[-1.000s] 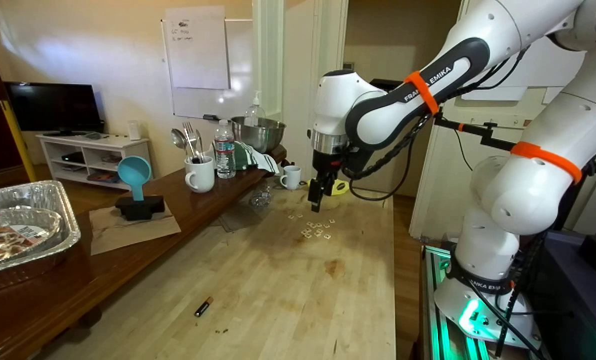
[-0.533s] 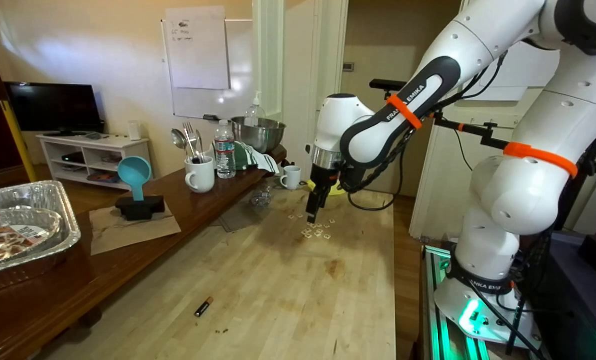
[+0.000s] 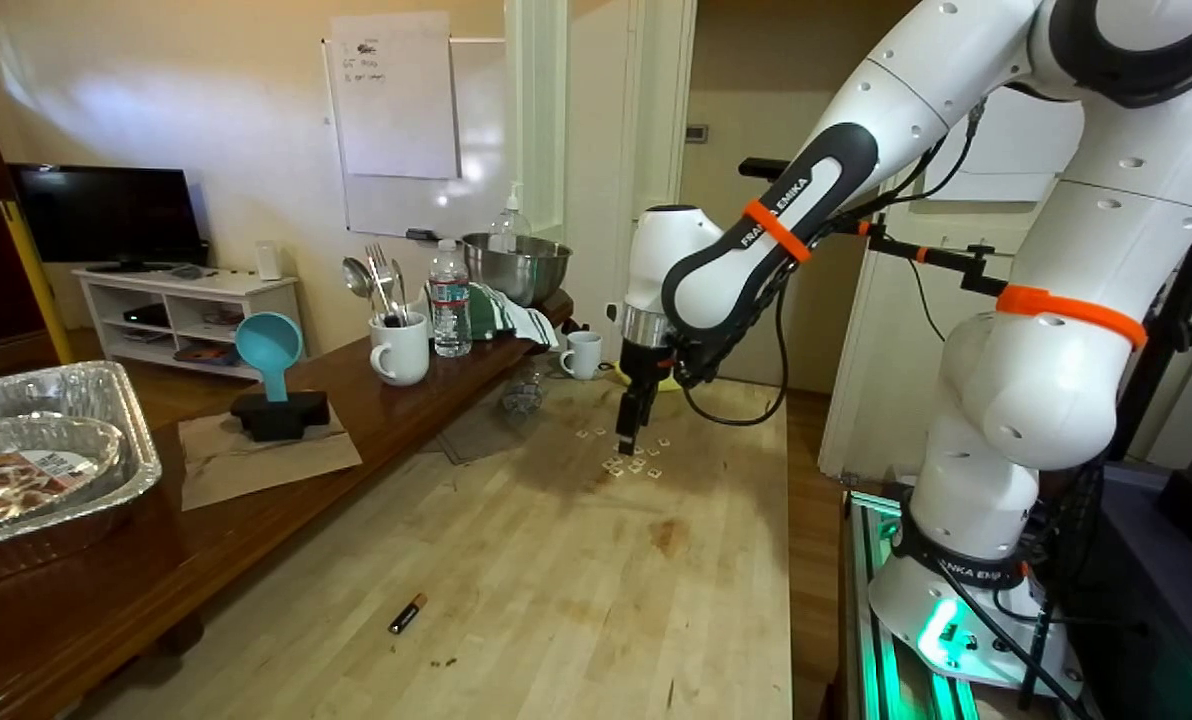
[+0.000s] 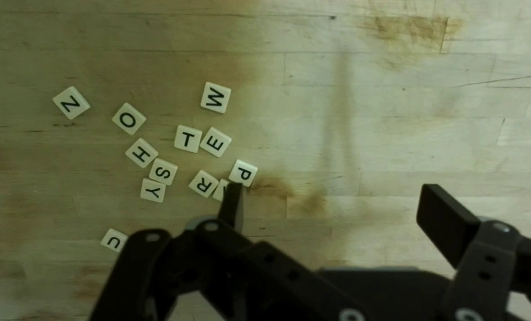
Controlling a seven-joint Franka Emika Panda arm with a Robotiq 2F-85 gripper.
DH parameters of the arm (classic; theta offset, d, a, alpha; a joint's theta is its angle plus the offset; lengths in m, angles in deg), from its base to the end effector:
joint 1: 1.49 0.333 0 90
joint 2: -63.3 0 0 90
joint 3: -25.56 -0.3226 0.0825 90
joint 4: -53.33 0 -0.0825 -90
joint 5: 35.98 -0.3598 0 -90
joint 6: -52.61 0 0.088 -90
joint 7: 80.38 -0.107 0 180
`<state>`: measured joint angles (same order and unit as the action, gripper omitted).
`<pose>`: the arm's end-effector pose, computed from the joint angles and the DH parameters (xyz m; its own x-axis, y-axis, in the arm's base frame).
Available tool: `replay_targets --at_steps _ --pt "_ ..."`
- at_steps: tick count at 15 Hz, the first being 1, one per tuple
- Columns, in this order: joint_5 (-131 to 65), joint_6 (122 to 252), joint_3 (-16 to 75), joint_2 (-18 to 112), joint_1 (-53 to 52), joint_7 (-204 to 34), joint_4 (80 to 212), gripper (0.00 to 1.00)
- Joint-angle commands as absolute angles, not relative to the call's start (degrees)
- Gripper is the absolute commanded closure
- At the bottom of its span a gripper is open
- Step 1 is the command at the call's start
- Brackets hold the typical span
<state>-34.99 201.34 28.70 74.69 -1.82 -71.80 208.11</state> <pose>0.3949 -0.0231 0.3275 0.9903 0.1041 0.0919 0.1033 -0.9946 0.0133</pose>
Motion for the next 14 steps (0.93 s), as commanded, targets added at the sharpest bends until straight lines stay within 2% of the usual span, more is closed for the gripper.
replay_targets --at_steps 1,10,11,12,14 --pt "-35.0 201.2 28.5 74.7 -2.0 -71.8 208.0 0.00" --pt "-26.2 205.5 32.9 70.2 -4.6 -52.1 208.3 0.00" --pt "-26.7 206.3 33.6 69.4 -4.6 -49.4 208.2 0.10" --pt "-29.8 206.7 34.8 68.5 -3.8 -43.6 208.2 0.26" --pt "-30.4 207.4 35.4 66.9 -4.2 -37.6 208.0 0.42"
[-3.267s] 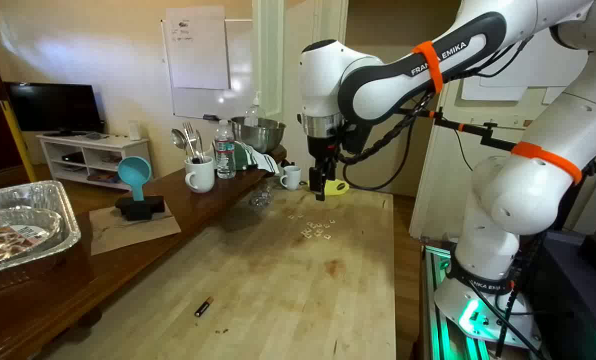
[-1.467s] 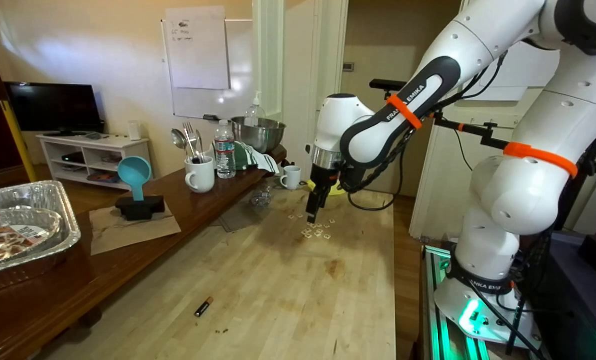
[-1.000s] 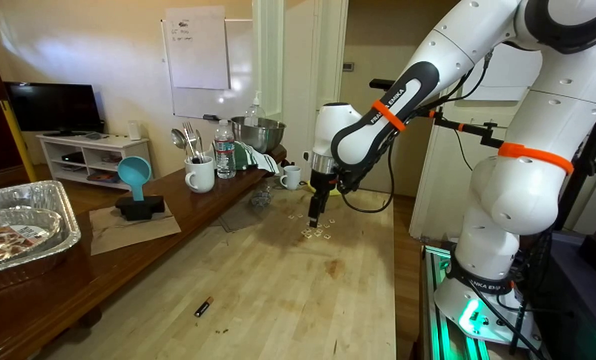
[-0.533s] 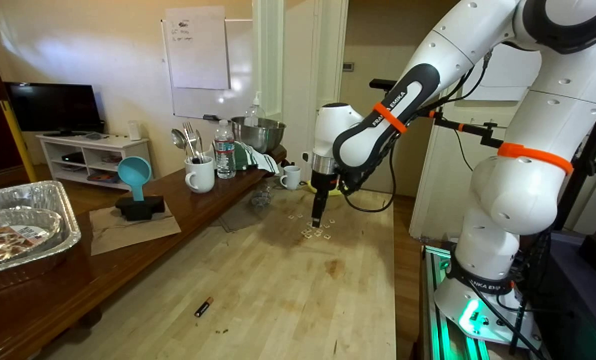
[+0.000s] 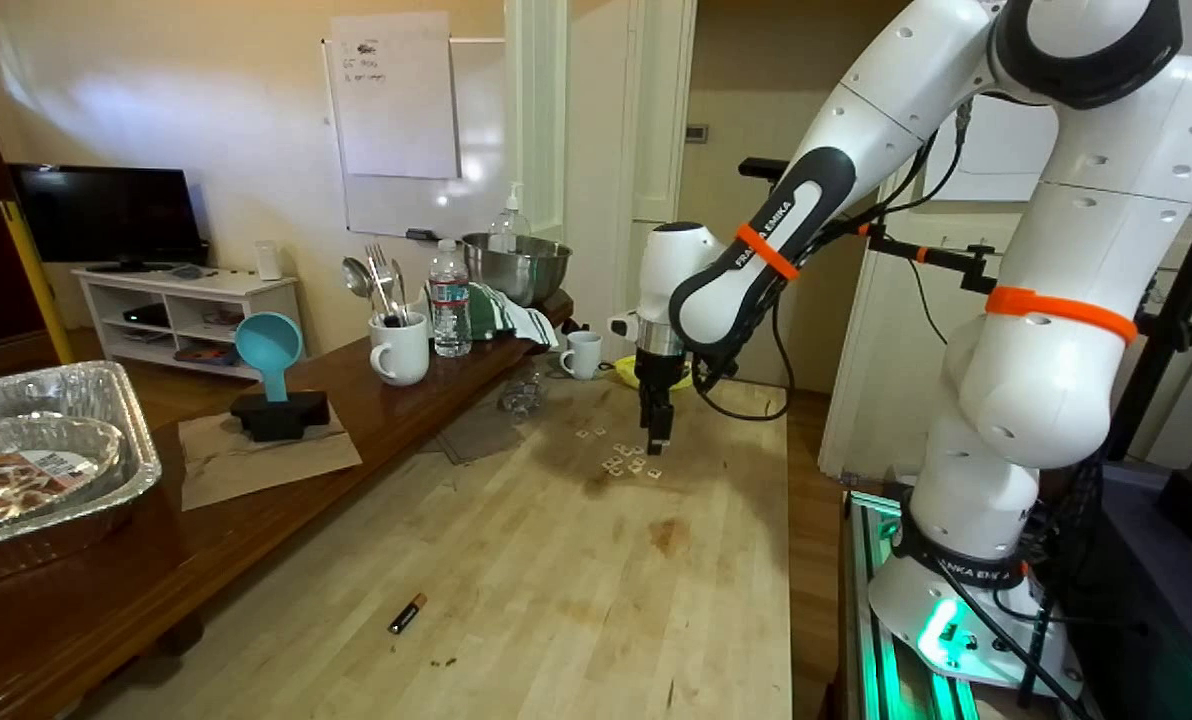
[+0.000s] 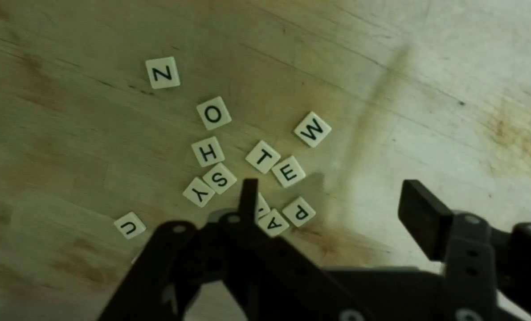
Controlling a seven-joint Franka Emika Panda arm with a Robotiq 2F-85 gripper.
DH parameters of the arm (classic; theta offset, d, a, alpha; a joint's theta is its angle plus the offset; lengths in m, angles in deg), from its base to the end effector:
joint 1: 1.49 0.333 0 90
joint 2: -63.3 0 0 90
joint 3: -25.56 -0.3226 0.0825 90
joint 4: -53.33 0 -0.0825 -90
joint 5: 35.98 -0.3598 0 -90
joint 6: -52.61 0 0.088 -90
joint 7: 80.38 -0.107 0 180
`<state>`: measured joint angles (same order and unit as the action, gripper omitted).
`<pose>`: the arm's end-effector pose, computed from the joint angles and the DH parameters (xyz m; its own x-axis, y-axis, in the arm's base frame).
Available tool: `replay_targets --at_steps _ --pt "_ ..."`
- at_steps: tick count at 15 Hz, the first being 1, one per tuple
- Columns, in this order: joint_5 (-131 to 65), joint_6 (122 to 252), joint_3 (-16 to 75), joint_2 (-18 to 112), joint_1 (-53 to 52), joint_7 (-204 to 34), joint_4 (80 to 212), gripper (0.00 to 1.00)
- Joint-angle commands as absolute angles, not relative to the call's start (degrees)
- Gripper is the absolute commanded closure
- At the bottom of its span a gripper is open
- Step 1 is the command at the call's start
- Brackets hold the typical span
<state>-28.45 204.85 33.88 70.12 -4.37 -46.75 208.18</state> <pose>0.3928 -0.0730 0.3008 0.8737 0.4855 0.0295 0.4819 -0.8723 0.0823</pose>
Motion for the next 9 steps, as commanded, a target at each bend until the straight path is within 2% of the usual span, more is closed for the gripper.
replay_targets --at_steps 1,7,9 --pt "-30.4 207.6 35.5 66.2 -4.4 -34.9 208.0 0.49" --pt "-33.0 211.9 34.2 62.2 -5.1 -25.3 207.8 0.95" --pt "-34.3 214.0 33.5 60.9 -5.3 -23.7 207.7 1.00"
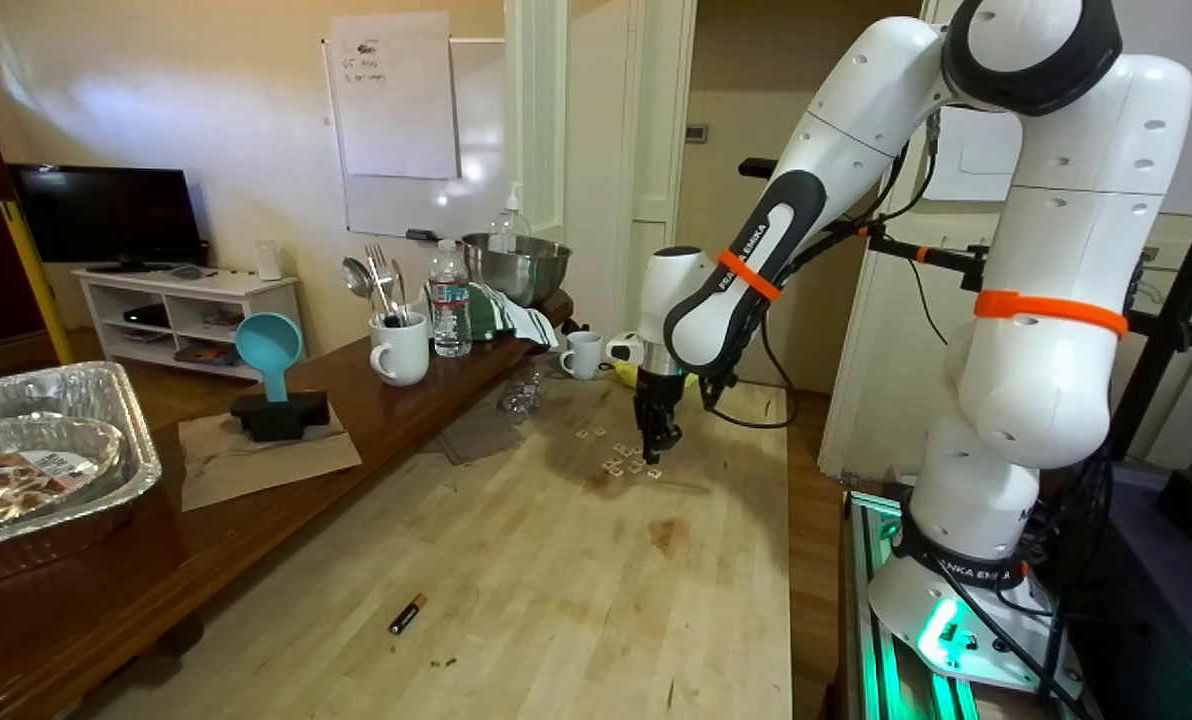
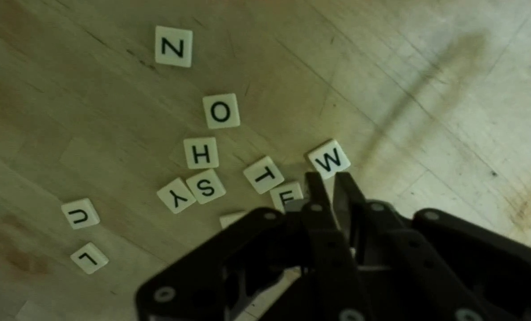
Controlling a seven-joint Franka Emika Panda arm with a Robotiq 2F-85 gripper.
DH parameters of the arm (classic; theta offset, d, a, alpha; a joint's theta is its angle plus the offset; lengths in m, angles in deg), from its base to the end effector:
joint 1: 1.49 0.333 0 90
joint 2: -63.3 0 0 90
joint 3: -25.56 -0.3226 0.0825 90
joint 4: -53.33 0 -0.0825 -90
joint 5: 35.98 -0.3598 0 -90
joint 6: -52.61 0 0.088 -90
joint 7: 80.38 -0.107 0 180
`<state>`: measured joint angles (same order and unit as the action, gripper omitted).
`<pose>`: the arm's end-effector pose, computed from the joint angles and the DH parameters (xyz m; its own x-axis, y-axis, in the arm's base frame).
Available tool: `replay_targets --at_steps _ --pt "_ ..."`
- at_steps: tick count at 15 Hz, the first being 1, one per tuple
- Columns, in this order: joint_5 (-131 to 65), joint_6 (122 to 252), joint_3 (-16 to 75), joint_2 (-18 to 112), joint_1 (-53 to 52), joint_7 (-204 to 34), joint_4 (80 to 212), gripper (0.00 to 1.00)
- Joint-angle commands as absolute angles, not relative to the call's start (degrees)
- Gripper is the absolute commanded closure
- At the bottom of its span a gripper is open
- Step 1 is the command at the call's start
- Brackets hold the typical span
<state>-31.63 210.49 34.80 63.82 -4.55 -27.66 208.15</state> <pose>0.3957 -0.0830 0.2665 0.7142 0.6999 0.0121 0.6977 -0.7132 0.0678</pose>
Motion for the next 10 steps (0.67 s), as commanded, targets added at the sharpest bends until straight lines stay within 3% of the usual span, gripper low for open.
replay_targets --at_steps 1,10 --pt "-35.1 215.0 33.1 60.2 -5.4 -22.8 207.6 1.00" --pt "-34.9 216.0 31.3 58.8 -7.6 -19.1 207.4 1.00"
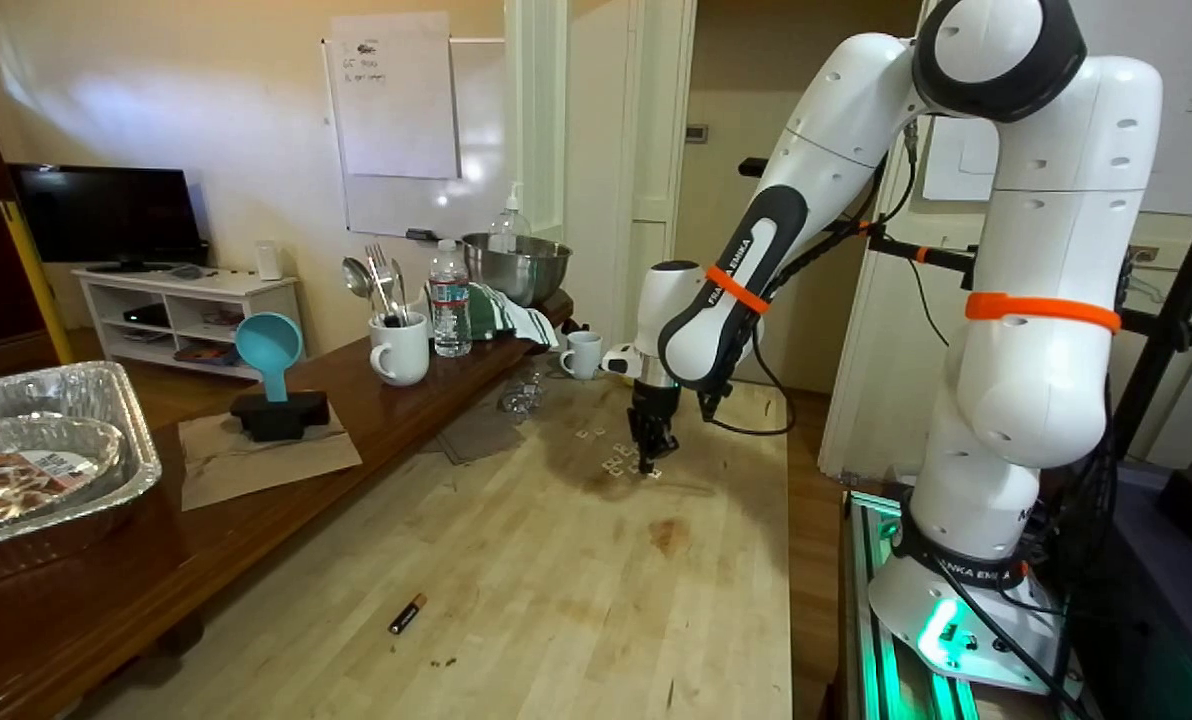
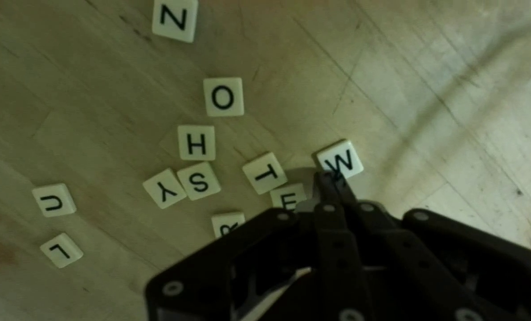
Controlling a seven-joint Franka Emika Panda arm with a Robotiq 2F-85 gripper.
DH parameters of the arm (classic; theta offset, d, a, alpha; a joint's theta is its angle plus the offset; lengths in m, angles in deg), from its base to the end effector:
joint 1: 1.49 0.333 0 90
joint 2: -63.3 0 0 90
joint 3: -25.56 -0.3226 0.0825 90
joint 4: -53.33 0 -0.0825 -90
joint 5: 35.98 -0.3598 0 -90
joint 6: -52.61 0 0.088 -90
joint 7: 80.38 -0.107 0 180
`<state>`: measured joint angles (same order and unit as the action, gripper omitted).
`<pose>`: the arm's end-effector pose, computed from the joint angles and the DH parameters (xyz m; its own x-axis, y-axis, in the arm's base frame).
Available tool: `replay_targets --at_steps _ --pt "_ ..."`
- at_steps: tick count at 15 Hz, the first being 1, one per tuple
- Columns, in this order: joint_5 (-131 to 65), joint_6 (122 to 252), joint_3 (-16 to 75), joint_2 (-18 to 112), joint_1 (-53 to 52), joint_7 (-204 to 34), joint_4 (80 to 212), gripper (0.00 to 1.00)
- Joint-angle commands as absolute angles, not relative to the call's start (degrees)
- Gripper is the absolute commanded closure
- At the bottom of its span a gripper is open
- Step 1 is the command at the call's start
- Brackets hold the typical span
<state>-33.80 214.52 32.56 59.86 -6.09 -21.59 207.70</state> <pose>0.4013 -0.0810 0.2478 0.6519 0.7580 0.0185 0.7553 -0.6514 0.0723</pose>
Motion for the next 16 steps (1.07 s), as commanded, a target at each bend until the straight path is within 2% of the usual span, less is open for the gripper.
replay_targets --at_steps 1,16 --pt "-34.9 216.1 31.1 58.7 -7.6 -19.0 207.4 1.00" --pt "-30.8 215.4 31.2 59.5 -8.3 -16.4 208.5 1.00"
